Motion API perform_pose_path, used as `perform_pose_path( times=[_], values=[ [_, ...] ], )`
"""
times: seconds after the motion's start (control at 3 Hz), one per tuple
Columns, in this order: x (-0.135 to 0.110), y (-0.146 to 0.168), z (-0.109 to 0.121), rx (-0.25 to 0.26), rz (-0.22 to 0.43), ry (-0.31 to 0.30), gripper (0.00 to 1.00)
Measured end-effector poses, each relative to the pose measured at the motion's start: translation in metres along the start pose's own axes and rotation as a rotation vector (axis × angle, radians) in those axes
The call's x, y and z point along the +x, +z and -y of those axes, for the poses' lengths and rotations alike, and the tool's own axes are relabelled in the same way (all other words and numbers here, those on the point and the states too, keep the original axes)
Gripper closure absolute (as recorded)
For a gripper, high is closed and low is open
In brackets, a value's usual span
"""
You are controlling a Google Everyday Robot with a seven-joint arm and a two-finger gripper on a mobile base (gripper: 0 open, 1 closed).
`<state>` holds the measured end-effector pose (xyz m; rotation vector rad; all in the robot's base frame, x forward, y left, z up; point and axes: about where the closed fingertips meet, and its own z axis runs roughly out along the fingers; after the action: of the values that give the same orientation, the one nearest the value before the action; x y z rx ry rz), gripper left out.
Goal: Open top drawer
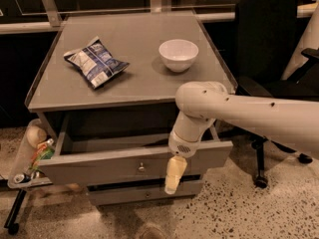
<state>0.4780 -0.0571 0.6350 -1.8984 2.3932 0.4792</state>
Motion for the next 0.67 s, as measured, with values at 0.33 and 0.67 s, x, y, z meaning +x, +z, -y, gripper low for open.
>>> perform_pose_path(
  times=[0.33,0.67],
  values=[
    [0.004,0.002,-0.007,-0.006,-0.001,0.017,0.00],
    [0.011,0.004,-0.019,-0.015,-0.003,0.043,0.00]
  ],
)
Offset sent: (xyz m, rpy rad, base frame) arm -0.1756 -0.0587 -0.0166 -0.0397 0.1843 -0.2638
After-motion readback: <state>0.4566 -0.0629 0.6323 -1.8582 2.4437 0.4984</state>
